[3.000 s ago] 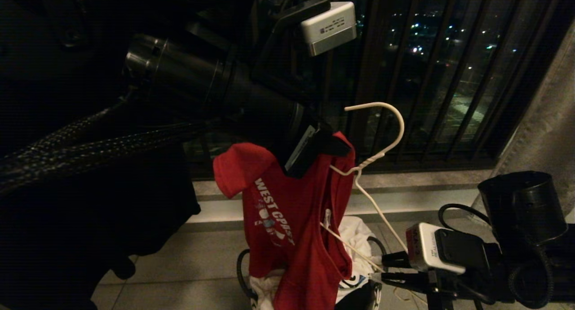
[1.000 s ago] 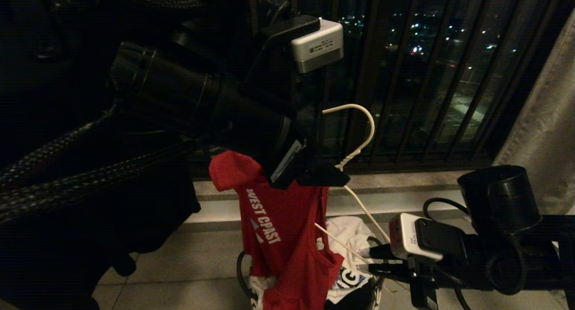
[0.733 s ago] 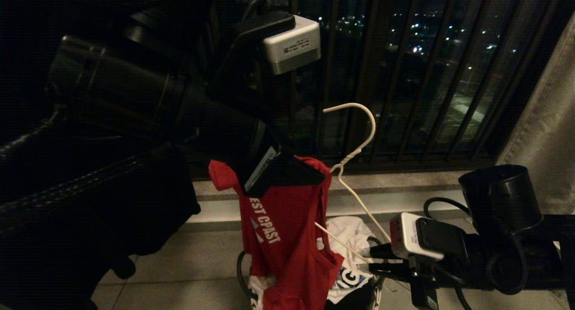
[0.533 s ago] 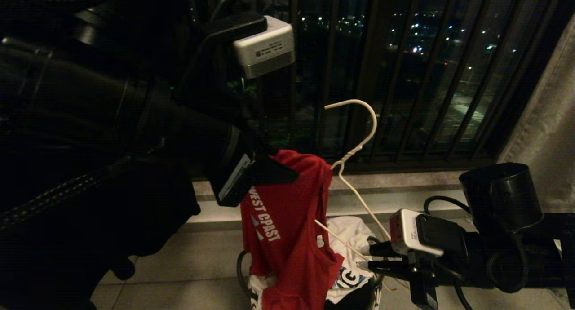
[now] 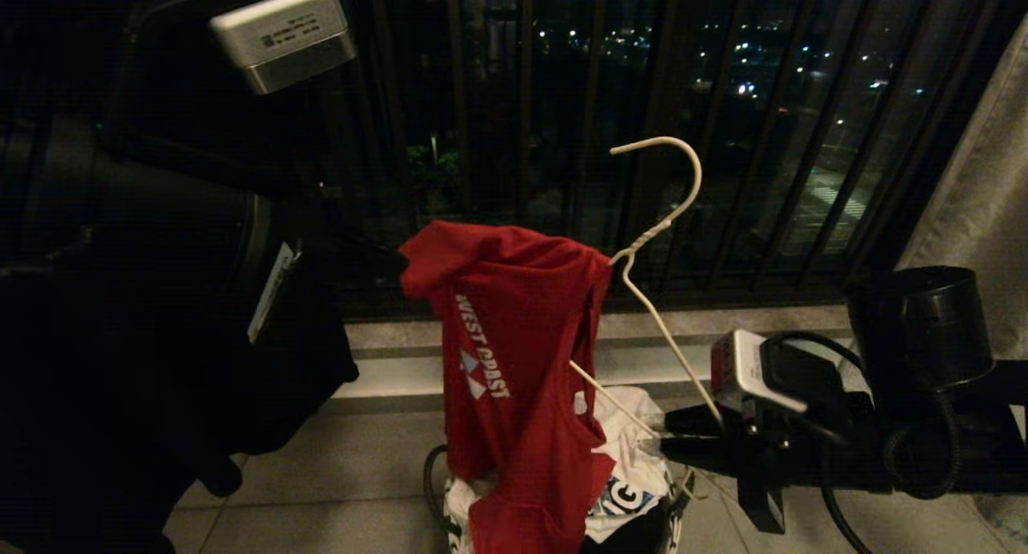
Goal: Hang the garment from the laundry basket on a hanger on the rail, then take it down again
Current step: Hang the clothes on the clothes rack
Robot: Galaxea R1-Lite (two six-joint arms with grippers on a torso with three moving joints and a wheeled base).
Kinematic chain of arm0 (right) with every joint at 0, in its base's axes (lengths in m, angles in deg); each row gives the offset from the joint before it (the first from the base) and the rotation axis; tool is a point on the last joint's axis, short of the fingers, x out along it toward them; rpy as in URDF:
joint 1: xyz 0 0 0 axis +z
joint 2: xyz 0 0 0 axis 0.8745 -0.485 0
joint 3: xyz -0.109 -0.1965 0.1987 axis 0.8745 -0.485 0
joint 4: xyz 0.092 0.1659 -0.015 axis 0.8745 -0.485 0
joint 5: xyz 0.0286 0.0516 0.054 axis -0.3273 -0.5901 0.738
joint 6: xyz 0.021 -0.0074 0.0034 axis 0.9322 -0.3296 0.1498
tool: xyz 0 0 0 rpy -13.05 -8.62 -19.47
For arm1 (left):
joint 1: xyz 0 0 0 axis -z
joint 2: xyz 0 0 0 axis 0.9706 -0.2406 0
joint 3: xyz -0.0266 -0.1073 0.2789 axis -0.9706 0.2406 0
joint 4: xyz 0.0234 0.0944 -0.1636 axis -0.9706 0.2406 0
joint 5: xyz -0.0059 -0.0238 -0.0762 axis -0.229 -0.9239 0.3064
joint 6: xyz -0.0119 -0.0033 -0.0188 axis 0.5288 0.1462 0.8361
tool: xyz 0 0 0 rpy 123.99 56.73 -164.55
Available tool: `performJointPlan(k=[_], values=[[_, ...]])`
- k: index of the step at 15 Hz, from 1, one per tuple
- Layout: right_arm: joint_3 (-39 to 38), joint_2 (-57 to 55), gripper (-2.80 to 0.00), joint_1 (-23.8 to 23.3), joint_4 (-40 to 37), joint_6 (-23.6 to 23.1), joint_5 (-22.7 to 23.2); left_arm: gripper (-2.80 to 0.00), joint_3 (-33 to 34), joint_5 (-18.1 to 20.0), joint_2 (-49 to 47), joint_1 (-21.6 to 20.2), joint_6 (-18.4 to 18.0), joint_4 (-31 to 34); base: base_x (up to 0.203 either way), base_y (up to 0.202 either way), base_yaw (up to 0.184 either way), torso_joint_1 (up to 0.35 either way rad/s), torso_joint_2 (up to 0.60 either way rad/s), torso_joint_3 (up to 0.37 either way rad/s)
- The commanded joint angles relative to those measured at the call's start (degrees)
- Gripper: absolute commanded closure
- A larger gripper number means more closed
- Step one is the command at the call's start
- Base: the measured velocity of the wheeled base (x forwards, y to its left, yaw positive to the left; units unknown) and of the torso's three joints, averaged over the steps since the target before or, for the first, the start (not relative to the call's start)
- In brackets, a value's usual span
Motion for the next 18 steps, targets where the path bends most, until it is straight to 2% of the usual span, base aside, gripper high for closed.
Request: performJointPlan(k=[1,4,6,8,11,14,18], values=[[1.1,1.7,0.0,0.0,0.0,3.2,4.1,0.0,0.4,-1.6,0.2,-3.2,-0.2,0.1,0.0,0.0,0.0,0.0,0.0,0.0],[2.5,2.2,0.0,0.0,-0.1,6.9,5.7,0.0,0.4,-3.4,-1.5,-7.9,-0.7,0.1,0.0,0.0,0.0,0.0,0.0,0.0],[3.2,3.5,0.0,0.1,-0.1,9.8,7.2,0.0,0.5,-3.6,-2.0,-9.0,-0.7,-0.1,0.0,0.0,0.0,0.0,0.0,0.0],[3.9,5.9,0.0,0.1,-0.2,13.8,10.7,0.0,0.9,-5.2,-2.7,-9.2,-0.7,-3.2,0.0,0.0,0.0,0.0,0.0,0.0],[4.0,7.2,0.0,0.1,-0.3,14.0,11.0,0.0,3.0,-8.3,-3.5,-9.1,-0.9,-7.1,0.0,0.0,0.0,0.0,0.0,0.0],[4.0,8.6,0.0,0.1,-0.4,14.1,11.0,0.0,6.1,-8.5,-3.6,-9.2,0.0,-10.0,0.0,0.0,0.0,0.0,0.0,0.0],[4.9,9.3,0.0,0.1,-0.2,16.3,10.9,0.0,13.2,-8.3,-4.4,-9.2,0.5,-20.7,0.0,0.0,0.0,0.0,0.0,0.0]])
